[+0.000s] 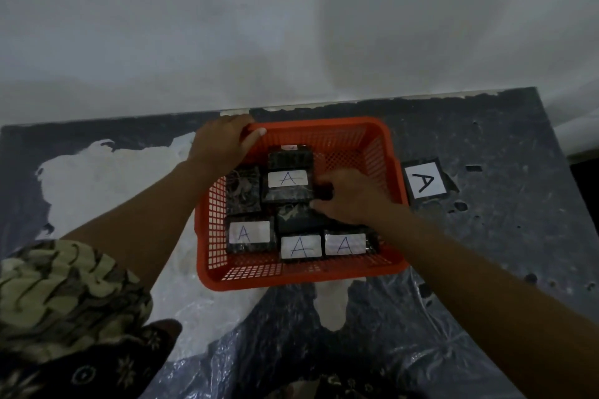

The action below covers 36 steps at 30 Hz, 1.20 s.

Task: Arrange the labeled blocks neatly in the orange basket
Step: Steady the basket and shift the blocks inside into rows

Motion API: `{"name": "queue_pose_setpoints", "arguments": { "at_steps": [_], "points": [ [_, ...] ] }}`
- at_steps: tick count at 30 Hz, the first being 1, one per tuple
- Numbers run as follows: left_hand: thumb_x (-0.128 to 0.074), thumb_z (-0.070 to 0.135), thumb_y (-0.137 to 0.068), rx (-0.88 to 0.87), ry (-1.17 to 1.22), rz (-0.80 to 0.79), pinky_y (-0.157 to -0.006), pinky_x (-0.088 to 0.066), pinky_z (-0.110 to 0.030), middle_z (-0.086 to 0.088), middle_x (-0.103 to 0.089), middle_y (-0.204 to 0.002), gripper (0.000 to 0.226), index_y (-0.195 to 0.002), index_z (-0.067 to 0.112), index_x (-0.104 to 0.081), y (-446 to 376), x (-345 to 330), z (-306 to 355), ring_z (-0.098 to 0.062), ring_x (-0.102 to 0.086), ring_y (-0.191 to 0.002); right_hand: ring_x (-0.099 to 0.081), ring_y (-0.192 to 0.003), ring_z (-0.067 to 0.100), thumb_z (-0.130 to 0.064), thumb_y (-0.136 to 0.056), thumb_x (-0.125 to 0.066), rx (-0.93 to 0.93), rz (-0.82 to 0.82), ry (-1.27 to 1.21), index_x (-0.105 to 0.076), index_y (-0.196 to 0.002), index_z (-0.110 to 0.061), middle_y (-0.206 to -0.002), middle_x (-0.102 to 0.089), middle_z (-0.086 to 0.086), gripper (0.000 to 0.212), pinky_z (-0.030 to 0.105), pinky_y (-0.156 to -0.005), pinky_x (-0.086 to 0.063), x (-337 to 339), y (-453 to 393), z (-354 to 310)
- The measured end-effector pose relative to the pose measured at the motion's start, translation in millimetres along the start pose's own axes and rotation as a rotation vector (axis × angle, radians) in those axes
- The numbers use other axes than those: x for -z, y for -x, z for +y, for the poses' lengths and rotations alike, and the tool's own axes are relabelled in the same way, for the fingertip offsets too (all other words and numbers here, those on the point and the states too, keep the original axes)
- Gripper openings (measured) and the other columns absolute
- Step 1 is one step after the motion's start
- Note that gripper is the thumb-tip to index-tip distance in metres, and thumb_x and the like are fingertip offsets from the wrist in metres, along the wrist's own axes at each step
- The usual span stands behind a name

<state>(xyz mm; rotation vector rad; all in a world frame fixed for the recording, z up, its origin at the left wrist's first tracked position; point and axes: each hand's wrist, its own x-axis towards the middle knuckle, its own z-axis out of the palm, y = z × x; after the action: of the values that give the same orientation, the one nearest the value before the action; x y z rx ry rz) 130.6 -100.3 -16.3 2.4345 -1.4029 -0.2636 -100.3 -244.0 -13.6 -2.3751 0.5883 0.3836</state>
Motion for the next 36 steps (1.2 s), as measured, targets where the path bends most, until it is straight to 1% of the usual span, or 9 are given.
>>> {"name": "queue_pose_setpoints", "arguments": {
  "at_steps": [5,7,16,20,24,28,31,33,36],
  "points": [
    [-0.045,0.048,-0.097,-0.009,-0.012,0.027,-0.077,-0.053,-0.041,-0.017,-0.07,-0.098,0.045,-0.11,0.008,-0.062,-1,-1,1,-0.034,-0.066,-0.083,-0.059,-0.118,0.025,-0.044,-0.073,-0.083,0.124,0.03,0.033,-0.038,-0.147,-0.016,-0.136,-0.058,0.008,0.092,0.042,-0.098,-0.051,-25,7,-2],
    [-0.044,0.048,-0.097,-0.01,-0.014,0.027,-0.078,-0.052,-0.041,-0.017,-0.07,-0.098,0.045,-0.109,0.008,-0.062,-2,-1,1,-0.034,-0.066,-0.083,-0.056,-0.12,0.026,-0.04,-0.07,-0.086,0.216,0.047,0.055,-0.033,-0.15,-0.011,-0.14,-0.053,0.012,0.1,0.042,-0.1,-0.05,-30,14,4],
    [-0.044,0.05,-0.097,-0.017,-0.017,0.042,-0.079,-0.053,-0.042,-0.015,-0.07,-0.096,0.046,-0.106,0.01,-0.062,-2,1,2,-0.032,-0.066,-0.082,-0.07,-0.105,0.029,-0.018,-0.085,-0.077,0.516,0.376,0.233,-0.068,-0.119,-0.006,-0.119,-0.071,0.017,0.037,0.035,-0.086,-0.058,-32,32,21],
    [-0.044,0.049,-0.097,-0.032,-0.006,0.051,-0.077,-0.054,-0.042,-0.015,-0.07,-0.097,0.045,-0.107,0.009,-0.062,-1,1,3,-0.032,-0.066,-0.082,-0.072,-0.101,0.029,-0.016,-0.094,-0.064,0.556,0.451,0.285,-0.068,-0.118,-0.001,-0.116,-0.071,0.02,0.029,0.037,-0.085,-0.06,-29,33,21],
    [-0.044,0.05,-0.097,-0.027,-0.006,0.046,-0.079,-0.054,-0.043,-0.017,-0.07,-0.101,0.046,-0.11,0.009,-0.062,-1,0,1,-0.034,-0.066,-0.086,-0.069,-0.096,0.025,-0.012,-0.098,-0.056,0.458,0.499,0.088,-0.064,-0.122,0.0,-0.113,-0.069,0.018,0.028,0.031,-0.082,-0.059,-14,36,14],
    [-0.041,0.053,-0.096,-0.034,-0.004,0.04,-0.076,-0.055,-0.043,-0.016,-0.071,-0.099,0.048,-0.109,0.011,-0.062,-2,-1,-1,-0.032,-0.067,-0.082,-0.064,-0.089,0.004,-0.013,-0.1,-0.055,0.135,0.632,-0.317,-0.064,-0.12,-0.011,-0.106,-0.066,-0.002,0.022,0.02,-0.074,-0.059,14,36,7],
    [-0.043,0.052,-0.096,-0.033,-0.004,0.046,-0.074,-0.056,-0.042,-0.018,-0.071,-0.1,0.05,-0.113,0.009,-0.062,-2,-2,-1,-0.033,-0.068,-0.082,-0.067,-0.076,-0.005,-0.028,-0.099,-0.057,-0.128,0.723,-0.628,-0.069,-0.1,-0.022,-0.089,-0.069,-0.014,0.014,0.012,-0.06,-0.055,48,30,15],
    [-0.044,0.051,-0.096,-0.03,-0.006,0.042,-0.076,-0.056,-0.043,-0.018,-0.071,-0.101,0.05,-0.116,0.009,-0.062,-3,-3,-1,-0.034,-0.068,-0.083,-0.072,-0.077,0.003,-0.029,-0.093,-0.067,-0.246,0.752,-0.945,-0.074,-0.089,-0.022,-0.084,-0.074,-0.006,0.01,0.019,-0.065,-0.059,73,24,23],
    [-0.044,0.051,-0.096,-0.025,-0.015,0.037,-0.077,-0.056,-0.044,-0.018,-0.07,-0.102,0.05,-0.116,0.009,-0.061,-2,-3,-2,-0.034,-0.068,-0.085,-0.073,-0.093,0.024,-0.017,-0.088,-0.075,-0.298,0.745,-1.201,-0.074,-0.102,-0.006,-0.098,-0.076,0.012,0.018,0.036,-0.08,-0.061,97,13,39]
  ]
}}
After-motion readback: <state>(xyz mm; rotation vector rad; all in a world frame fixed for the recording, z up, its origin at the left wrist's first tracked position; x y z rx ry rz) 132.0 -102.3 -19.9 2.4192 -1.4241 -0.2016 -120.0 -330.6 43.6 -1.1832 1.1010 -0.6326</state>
